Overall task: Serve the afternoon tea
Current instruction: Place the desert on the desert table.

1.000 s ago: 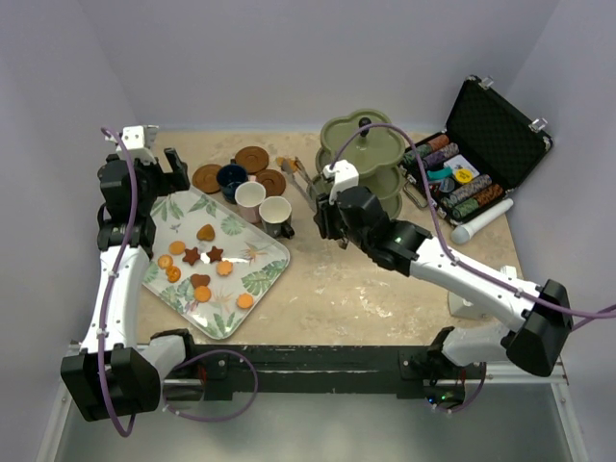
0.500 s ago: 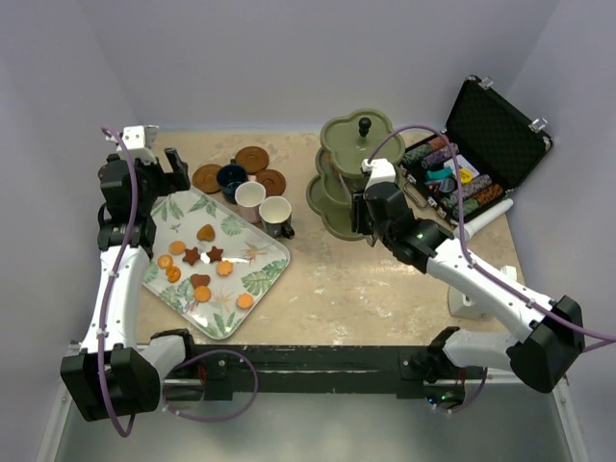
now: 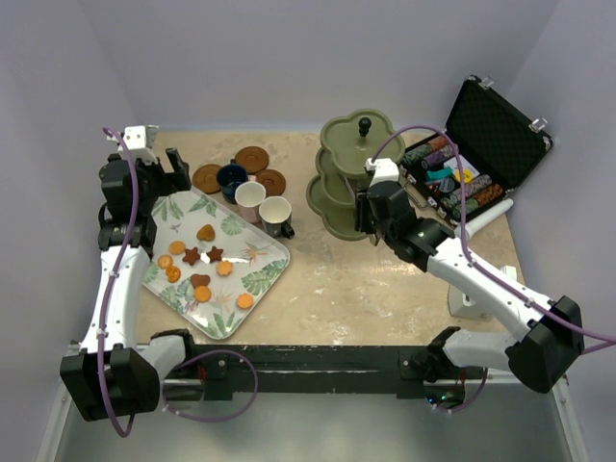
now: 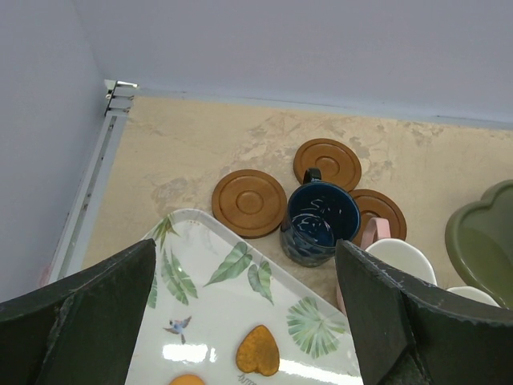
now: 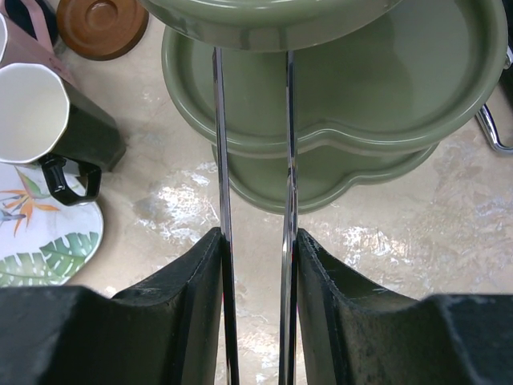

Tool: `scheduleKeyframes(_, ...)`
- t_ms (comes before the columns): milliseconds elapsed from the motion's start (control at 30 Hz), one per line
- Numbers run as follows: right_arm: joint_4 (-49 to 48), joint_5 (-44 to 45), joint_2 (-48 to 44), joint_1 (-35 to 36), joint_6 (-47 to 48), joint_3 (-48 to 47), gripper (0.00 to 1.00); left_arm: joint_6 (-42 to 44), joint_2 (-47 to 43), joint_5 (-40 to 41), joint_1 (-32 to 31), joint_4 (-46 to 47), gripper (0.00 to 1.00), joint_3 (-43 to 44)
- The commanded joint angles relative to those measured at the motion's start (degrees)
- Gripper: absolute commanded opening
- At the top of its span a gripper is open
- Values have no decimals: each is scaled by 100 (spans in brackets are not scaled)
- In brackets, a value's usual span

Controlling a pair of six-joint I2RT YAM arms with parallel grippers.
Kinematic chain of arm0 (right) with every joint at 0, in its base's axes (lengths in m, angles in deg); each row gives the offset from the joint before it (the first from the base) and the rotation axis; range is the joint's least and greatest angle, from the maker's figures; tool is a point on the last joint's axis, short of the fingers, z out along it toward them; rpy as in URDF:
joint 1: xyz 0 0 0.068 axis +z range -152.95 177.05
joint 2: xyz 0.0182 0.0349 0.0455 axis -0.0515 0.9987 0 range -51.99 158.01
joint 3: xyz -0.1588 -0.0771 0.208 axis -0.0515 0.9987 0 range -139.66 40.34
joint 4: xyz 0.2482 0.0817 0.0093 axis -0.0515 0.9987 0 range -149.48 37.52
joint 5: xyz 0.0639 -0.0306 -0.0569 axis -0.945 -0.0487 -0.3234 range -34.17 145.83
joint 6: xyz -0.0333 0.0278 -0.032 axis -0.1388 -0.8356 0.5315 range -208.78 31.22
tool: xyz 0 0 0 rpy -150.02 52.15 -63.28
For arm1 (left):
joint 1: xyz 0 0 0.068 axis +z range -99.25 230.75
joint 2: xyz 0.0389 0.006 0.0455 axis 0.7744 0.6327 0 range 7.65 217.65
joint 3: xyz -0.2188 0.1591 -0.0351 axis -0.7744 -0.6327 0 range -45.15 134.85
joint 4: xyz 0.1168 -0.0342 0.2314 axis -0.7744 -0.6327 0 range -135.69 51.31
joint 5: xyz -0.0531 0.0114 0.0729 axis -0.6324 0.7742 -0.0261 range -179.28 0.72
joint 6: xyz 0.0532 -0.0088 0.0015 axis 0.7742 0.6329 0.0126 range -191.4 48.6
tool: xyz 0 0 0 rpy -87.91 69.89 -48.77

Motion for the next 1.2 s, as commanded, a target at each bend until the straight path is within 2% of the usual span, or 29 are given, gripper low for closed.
scheduleKeyframes(0,-162,28,14,-29,-36,-8,40,113,-90,26,-29,192,98,-49)
scheduleKeyframes(400,-179,107,-30,-38,-27,10,50,122,-54,17,-38,183,98,-49)
scheduleKeyframes(567,-249,19,-144,-29,70,45,44,131,-54,8,-38,183,98,-49)
scheduleKeyframes(900,-496,-244,-452,-29,439,115,43,122,-37,-18,-47,183,98,-49)
scheduleKeyframes(1167,-794,-885,-355,15,527,177,40,122,-37,-27,-47,183,99,-49)
